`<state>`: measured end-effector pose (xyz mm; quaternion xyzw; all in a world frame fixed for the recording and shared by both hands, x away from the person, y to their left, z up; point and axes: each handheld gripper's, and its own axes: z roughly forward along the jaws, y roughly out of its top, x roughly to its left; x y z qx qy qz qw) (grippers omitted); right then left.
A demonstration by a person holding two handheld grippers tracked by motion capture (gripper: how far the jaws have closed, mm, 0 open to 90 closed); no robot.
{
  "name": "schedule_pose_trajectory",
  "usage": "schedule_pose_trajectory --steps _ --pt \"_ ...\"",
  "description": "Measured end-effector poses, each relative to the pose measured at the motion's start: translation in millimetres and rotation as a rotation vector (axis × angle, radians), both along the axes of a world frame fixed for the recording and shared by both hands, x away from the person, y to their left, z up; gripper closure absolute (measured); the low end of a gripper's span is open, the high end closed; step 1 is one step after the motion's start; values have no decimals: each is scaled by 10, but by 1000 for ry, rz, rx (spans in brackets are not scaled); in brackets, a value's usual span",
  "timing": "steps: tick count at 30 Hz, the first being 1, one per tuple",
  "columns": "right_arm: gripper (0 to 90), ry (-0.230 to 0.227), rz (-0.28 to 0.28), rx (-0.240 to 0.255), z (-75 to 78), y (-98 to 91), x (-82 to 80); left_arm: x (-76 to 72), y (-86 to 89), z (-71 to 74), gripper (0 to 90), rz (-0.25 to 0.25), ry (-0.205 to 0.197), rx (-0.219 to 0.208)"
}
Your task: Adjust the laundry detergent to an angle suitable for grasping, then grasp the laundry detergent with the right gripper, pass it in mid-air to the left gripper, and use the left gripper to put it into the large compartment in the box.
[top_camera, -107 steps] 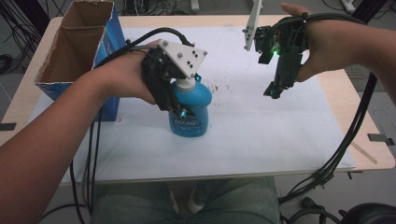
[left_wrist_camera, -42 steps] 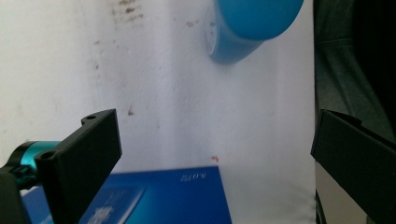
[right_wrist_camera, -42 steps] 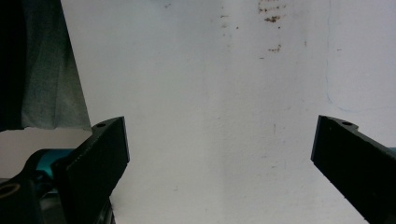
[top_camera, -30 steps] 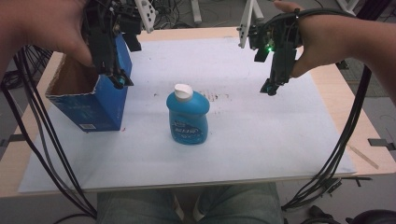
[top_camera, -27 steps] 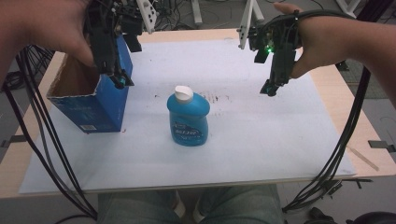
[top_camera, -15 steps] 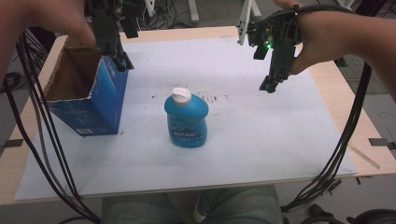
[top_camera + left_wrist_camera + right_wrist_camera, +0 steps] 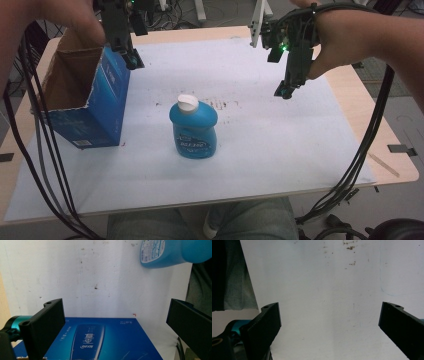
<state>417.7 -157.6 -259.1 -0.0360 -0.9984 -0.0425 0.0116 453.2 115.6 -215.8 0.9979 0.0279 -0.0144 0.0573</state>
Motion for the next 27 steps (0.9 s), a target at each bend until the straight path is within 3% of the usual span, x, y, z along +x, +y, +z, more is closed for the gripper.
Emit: schedule_pose_trajectory --steps 9,18,23,24,27 --pt "33 -14 5 12 41 -9 -85 -88 3 47 18 -5 -14 1" --pt "33 -12 3 69 -5 -33 -222 -114 -17 13 18 -33 -1 4" --pt "33 -4 3 115 -106 -34 -330 -137 -17 -18 18 -40 4 -4" --pt "33 4 -6 153 -173 -33 -401 -152 -18 -31 18 -45 4 -2" --pt "33 3 -14 198 -232 -34 -458 -162 -16 -36 18 -49 4 -12"
